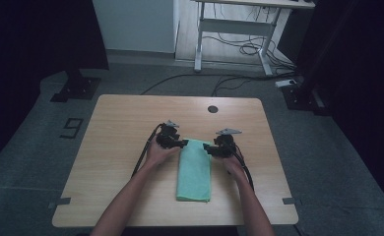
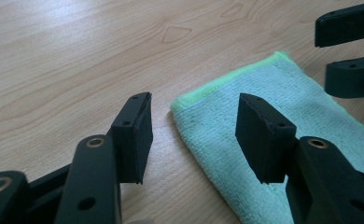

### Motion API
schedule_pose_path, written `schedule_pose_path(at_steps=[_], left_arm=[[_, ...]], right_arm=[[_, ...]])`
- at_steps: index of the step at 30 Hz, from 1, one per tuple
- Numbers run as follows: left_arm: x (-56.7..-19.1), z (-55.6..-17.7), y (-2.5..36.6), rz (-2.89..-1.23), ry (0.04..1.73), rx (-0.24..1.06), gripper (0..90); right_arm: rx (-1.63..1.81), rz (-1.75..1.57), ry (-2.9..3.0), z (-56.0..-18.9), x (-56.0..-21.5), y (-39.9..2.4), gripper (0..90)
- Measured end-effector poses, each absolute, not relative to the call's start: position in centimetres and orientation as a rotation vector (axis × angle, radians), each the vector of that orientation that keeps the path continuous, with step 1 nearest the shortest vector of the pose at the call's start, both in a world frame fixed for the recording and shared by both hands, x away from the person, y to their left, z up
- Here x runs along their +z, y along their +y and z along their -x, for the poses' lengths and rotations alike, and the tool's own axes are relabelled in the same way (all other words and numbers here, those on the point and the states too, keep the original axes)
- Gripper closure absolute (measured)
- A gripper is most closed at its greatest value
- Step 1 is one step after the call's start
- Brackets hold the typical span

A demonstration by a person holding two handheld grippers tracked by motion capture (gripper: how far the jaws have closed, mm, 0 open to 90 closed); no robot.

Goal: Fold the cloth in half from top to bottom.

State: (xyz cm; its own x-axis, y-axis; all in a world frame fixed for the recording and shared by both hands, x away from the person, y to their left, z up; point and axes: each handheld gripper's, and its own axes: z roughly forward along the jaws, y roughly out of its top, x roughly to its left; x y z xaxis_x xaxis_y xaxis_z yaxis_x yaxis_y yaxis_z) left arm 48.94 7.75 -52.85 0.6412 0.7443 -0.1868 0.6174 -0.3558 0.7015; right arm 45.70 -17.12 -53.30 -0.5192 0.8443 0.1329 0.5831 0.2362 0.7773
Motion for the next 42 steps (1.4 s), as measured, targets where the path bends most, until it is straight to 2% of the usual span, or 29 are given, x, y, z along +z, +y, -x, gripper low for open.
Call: schedule_pose_path(at_steps=[13,21,25,27,31,33,37,42], left_arm=[[-53.6,-49.0,7.2,-2.107,1.064,0.204,50.4],[-54.0,-49.0,6.9,-2.118,1.068,0.218,53.7],[-54.1,-49.2,7.0,-2.098,1.080,0.221,55.6],[-54.1,-49.2,7.0,-2.105,1.076,0.227,57.8],[-54.2,-49.1,6.9,-2.112,1.050,0.202,69.9],[-54.2,-49.0,6.8,-2.115,1.042,0.205,74.7],[-54.2,-48.7,7.2,-2.091,1.036,0.204,84.3],[-53.4,-48.4,7.6,-2.071,1.010,0.204,86.7]], right_arm=[[1.074,-1.352,2.200,-46.6,-54.4,-16.5,40.4],[1.039,-1.334,2.216,-46.8,-54.7,-16.2,44.5],[1.042,-1.319,2.219,-47.0,-54.8,-16.2,52.1],[1.055,-1.308,2.224,-47.1,-54.8,-16.1,59.1],[1.106,-1.299,2.246,-47.2,-54.9,-16.0,76.5],[1.111,-1.286,2.260,-47.2,-54.8,-15.9,80.2],[1.145,-1.286,2.263,-47.1,-54.8,-16.1,82.8],[1.191,-1.261,2.261,-47.0,-54.3,-16.5,83.0]])
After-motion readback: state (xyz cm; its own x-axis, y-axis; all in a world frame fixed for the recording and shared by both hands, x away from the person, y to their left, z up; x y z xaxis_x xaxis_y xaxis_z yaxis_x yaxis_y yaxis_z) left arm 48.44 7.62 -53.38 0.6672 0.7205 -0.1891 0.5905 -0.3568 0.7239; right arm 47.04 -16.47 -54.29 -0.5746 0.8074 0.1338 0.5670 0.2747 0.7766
